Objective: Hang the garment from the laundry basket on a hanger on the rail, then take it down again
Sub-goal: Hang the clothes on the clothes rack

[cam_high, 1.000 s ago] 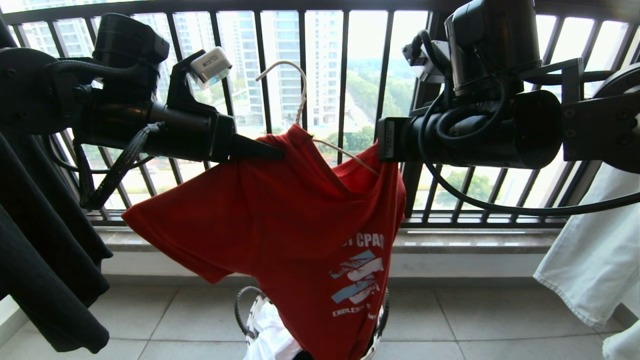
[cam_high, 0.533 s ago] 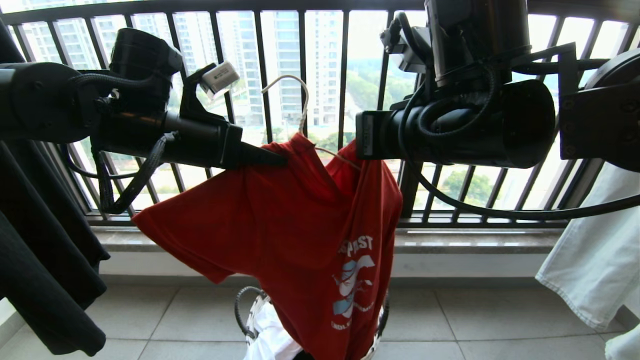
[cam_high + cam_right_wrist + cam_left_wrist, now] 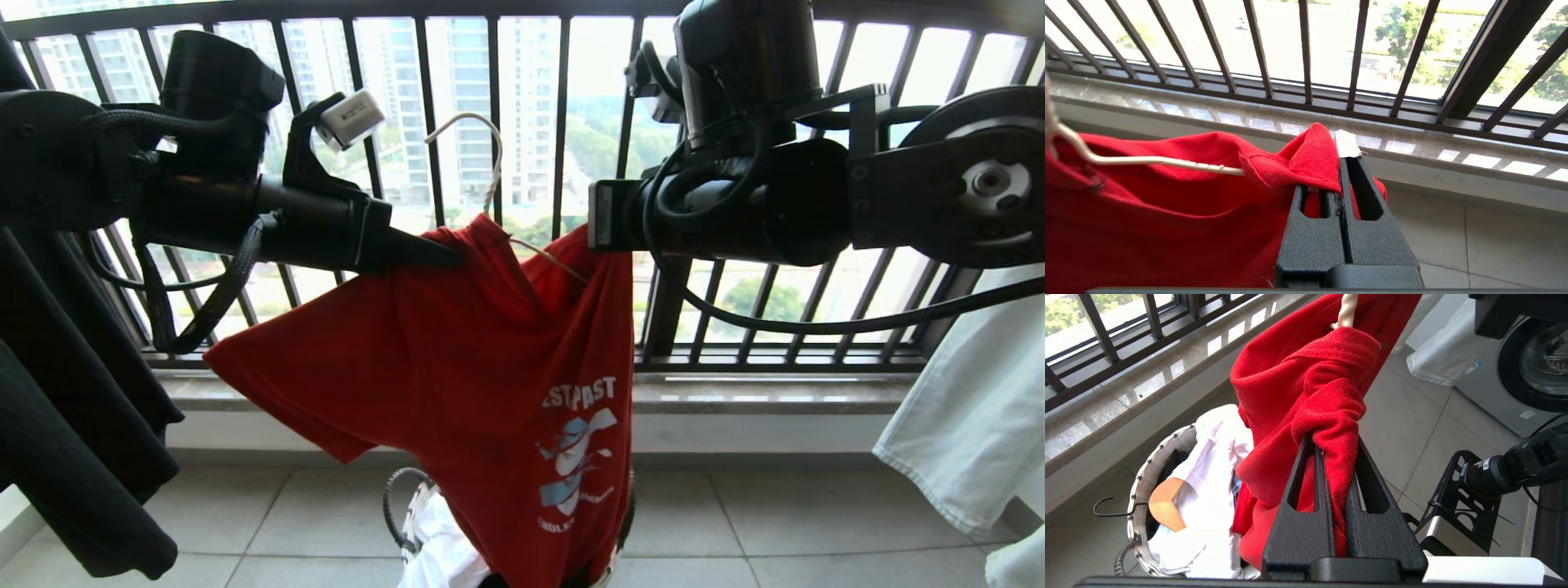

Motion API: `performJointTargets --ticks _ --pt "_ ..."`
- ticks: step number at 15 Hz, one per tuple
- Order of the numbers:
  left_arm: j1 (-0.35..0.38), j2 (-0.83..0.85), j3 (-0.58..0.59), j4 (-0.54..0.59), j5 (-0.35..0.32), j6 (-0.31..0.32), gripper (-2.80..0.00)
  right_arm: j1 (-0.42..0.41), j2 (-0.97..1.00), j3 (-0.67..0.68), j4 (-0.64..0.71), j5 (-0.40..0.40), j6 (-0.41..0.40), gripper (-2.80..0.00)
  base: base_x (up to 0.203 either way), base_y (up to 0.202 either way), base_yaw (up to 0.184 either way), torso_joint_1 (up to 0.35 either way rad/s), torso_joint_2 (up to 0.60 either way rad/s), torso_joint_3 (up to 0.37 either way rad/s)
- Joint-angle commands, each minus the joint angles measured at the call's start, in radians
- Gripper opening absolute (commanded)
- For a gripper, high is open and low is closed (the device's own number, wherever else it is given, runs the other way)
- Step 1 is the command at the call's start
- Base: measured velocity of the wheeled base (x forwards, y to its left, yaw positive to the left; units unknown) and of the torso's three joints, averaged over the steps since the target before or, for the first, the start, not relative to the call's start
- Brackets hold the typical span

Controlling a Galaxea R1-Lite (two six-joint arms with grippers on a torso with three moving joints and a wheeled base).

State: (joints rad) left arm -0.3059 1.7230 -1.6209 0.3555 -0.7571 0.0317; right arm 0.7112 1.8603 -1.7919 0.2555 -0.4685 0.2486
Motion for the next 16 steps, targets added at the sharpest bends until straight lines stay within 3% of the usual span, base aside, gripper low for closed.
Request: performJointTargets --ticks 1,4,9,11,16 --pt "-0.005 -0.068 0.014 0.021 0.003 0.001 -2.8 -0.044 0.031 -0.028 0.001 -0.014 0.0 -2.8 0.0 0.0 0.0 0.0 0.0 0.0" --pt "-0.019 -0.081 0.016 0.046 0.006 0.004 -2.8 -0.07 0.031 -0.03 0.002 -0.016 -0.002 -2.8 0.0 0.0 0.0 0.0 0.0 0.0" --pt "-0.021 -0.077 0.023 0.043 0.092 0.035 -2.8 -0.069 0.021 -0.026 0.012 -0.018 -0.002 -2.8 0.0 0.0 0.0 0.0 0.0 0.0" --pt "-0.023 -0.069 0.029 0.039 0.128 0.053 -2.8 -0.04 0.011 -0.026 0.032 -0.023 -0.001 -2.8 0.0 0.0 0.0 0.0 0.0 0.0" --pt "-0.039 -0.057 0.029 0.037 0.133 0.054 -2.8 0.083 0.0 -0.035 0.126 -0.063 0.007 -2.8 0.0 0.0 0.0 0.0 0.0 0.0"
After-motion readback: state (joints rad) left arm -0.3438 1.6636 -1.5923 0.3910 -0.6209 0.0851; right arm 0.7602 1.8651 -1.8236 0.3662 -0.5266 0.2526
